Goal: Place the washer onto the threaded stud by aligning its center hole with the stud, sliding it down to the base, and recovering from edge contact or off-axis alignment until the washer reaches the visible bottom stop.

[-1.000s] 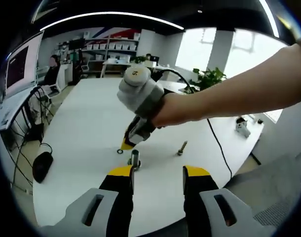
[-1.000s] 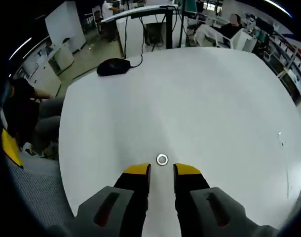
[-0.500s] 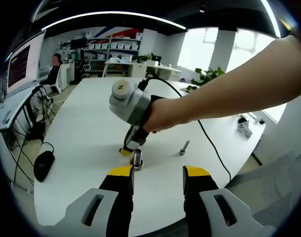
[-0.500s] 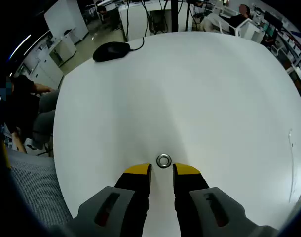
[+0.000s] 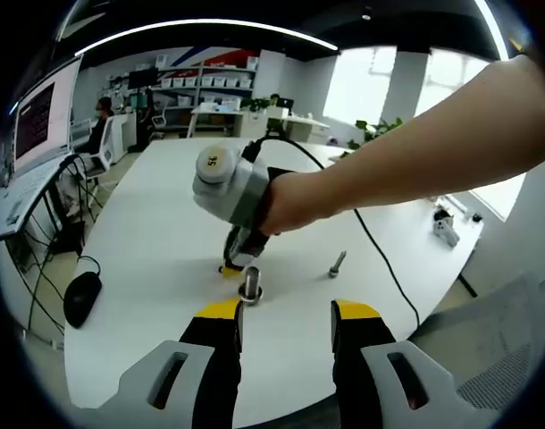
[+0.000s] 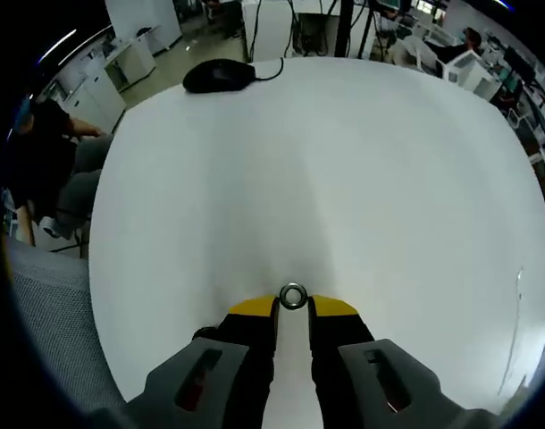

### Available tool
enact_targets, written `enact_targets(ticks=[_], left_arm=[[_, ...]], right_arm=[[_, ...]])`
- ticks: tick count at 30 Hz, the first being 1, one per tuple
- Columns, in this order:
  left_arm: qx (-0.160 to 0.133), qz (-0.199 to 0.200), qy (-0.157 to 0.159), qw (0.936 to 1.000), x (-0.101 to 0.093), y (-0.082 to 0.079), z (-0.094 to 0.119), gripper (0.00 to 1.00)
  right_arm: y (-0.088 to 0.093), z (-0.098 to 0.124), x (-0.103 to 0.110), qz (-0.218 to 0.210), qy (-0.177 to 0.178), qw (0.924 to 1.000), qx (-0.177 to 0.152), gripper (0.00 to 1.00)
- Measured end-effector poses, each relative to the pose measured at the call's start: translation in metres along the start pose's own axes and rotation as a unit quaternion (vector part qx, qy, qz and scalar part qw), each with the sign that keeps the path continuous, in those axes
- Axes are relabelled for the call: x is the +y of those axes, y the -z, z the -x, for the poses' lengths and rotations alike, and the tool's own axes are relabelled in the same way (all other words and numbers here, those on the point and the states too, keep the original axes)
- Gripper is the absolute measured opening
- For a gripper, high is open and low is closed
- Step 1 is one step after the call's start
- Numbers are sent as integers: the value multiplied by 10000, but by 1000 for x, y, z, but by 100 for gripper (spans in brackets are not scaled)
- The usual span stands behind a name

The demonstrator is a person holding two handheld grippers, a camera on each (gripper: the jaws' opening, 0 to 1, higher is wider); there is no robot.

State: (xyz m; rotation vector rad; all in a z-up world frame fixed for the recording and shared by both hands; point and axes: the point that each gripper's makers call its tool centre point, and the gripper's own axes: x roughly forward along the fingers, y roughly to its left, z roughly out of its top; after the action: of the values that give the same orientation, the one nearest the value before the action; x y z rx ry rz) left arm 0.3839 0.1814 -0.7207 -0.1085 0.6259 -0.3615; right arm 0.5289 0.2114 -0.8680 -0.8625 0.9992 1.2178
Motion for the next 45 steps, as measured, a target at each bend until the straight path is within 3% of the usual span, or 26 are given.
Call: enact_targets(ticks=[5, 6, 7, 8, 13, 17, 24, 34, 38, 45], left_arm=[[-2, -5, -33, 10000, 1, 0, 0, 38], [1, -13, -41, 10000, 1, 0, 1, 38], [6, -14, -45, 10000, 1, 1, 0, 37], [11, -16, -54, 10000, 1, 1, 1, 37], [11, -7, -99, 10000, 3, 1, 1, 37], [0, 2, -132, 9999, 4, 1, 2, 37], [-18, 46, -182, 9998, 7, 0, 3, 38], [-38, 90, -229, 9997, 9, 0, 3, 38], [-41, 86, -243, 9997, 10, 0, 3, 38], [-47, 108, -251, 9996, 11, -1, 3, 38]], right_arm=[[0, 1, 2, 117, 27, 9999, 34, 14], [2, 0, 2, 186, 32, 9998, 79, 2], [-1, 2, 2, 341, 88, 9994, -22, 3], [4, 4, 5, 235, 37, 9997, 94, 3], [5, 4, 1, 106, -9, 9999, 53, 4], [7, 6, 3, 37, -36, 9999, 93, 13], [-15, 6, 1, 102, -64, 9999, -97, 17], [-31, -9, 1, 367, -120, 9992, -92, 17], [-36, -15, -4, 682, -160, 9975, -30, 17], [-36, -12, 8, 938, -212, 9953, 59, 16]])
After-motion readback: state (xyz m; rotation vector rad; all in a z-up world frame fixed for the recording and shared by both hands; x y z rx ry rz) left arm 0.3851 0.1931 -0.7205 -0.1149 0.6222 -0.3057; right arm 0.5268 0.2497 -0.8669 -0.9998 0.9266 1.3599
